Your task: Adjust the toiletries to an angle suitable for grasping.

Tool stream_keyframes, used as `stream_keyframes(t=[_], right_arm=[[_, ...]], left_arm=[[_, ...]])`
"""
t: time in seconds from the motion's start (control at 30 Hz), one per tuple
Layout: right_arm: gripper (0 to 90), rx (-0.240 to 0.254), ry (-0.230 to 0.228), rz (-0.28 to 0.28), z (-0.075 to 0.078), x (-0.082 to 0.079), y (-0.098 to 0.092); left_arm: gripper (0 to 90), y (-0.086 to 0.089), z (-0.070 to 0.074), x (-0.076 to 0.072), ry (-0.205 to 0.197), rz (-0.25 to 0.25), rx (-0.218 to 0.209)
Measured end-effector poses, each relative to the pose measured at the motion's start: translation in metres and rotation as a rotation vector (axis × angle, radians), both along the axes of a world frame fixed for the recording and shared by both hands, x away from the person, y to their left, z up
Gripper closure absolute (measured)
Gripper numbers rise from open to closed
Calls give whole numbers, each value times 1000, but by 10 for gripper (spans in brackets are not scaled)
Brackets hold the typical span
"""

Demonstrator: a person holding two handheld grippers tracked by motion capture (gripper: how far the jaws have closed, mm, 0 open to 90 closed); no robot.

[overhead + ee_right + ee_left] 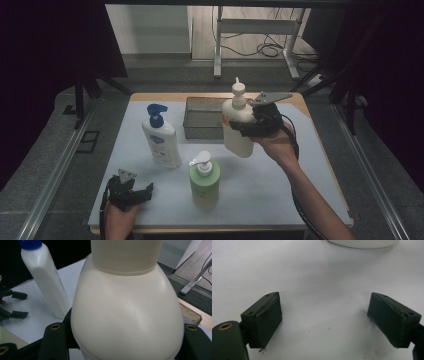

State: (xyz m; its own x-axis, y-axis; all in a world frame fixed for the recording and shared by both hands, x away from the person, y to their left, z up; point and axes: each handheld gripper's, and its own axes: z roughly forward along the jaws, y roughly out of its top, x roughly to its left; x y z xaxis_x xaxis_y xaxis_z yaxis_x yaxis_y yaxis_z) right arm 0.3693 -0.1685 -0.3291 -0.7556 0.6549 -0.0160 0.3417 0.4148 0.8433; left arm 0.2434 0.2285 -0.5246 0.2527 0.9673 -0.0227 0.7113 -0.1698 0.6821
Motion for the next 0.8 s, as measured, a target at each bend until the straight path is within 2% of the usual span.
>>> stream_keyframes(t=[0.23, 0.57, 0.8], right_arm=[[387, 7, -9, -15, 6, 10, 10], [388, 19, -26, -52, 2, 27, 22], [389, 34, -36, -74, 5, 39, 27]], left_arm=[[119, 0, 0, 0, -1, 2, -3], [119, 0, 0, 0, 2, 1, -2], [119, 0, 0, 0, 2, 2, -3]])
